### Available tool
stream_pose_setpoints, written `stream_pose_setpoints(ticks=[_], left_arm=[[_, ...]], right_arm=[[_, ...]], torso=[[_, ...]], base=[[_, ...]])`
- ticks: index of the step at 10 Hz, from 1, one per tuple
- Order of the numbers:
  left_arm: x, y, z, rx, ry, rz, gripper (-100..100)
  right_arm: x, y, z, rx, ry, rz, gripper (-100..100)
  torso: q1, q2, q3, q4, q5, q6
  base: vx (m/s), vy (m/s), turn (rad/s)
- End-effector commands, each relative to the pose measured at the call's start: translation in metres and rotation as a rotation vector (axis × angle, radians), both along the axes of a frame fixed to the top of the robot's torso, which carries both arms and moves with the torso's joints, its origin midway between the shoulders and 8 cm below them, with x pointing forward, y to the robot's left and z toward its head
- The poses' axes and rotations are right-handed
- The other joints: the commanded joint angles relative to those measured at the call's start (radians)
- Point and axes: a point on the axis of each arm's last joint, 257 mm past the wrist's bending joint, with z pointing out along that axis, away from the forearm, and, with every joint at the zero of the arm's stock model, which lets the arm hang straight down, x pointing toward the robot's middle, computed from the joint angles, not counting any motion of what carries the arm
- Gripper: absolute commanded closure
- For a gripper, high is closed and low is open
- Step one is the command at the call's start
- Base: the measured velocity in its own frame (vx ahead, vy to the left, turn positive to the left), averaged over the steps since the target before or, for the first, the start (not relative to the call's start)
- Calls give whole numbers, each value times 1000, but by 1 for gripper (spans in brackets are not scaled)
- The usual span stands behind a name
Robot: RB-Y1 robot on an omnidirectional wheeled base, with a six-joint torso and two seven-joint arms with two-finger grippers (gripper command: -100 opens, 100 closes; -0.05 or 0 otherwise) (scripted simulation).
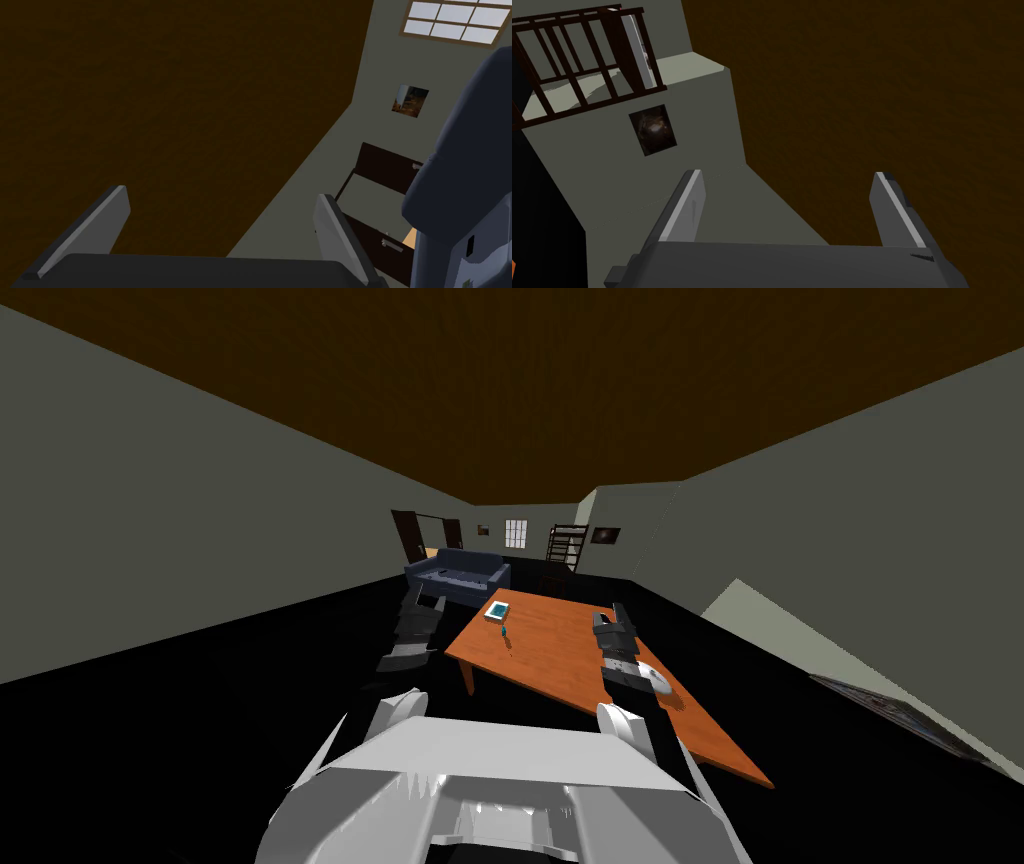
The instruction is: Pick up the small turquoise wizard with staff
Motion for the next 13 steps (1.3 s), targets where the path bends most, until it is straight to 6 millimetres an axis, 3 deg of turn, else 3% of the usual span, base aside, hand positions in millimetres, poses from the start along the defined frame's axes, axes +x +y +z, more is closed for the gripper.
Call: stream_pose_setpoints(ticks=[1,13], left_arm=[[9,-3,-10,15,26,-15,-100],[99,-8,-106,27,261,-77,-100]], right_arm=[[0,0,0,0,0,0,0],[0,0,0,0,0,0,0]], torso=[[0,0,0,0,0,0],[0,0,0,0,0,0]], base=[[-5,-2,-59],[-10,-3,-85]])
